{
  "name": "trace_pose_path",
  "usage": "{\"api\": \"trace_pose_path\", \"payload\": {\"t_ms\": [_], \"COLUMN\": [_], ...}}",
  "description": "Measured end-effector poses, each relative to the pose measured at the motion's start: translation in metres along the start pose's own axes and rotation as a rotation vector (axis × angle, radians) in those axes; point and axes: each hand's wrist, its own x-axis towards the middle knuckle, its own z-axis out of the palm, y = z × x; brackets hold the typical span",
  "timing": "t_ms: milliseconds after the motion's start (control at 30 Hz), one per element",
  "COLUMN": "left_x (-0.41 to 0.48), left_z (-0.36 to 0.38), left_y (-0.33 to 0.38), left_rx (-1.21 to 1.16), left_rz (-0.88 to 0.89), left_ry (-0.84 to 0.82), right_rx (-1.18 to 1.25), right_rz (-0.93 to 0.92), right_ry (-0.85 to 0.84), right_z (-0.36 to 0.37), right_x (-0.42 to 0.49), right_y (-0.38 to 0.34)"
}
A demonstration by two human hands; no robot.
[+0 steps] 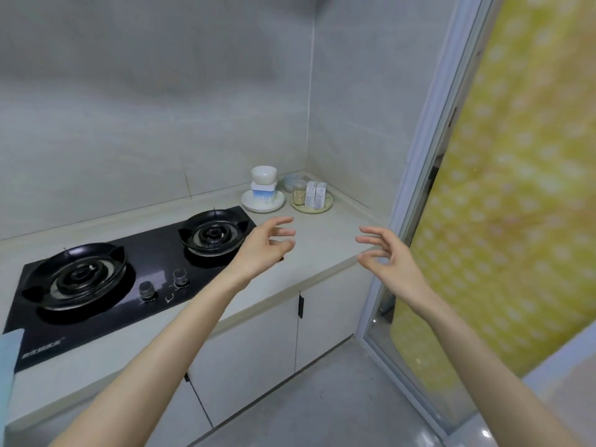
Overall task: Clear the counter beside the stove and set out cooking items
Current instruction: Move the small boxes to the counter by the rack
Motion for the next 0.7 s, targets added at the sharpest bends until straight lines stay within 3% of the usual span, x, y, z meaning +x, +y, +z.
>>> {"api": "trace_pose_path", "payload": {"t_ms": [200,700], "left_x": [0.100,0.303], "left_z": [0.035,0.065], "left_y": [-0.011,-0.041], "left_rx": [0.070,0.109], "left_rz": [0.010,-0.109], "left_ry": [0.027,0.234], "right_rx": [-0.042,-0.108], "right_rz": [0.024,-0.003], "right_ry": [-0.011,-0.239], "right_z": [-0.027,-0.053], "right_x": [0.100,0.351], "right_y": [0.054,0.147]}}
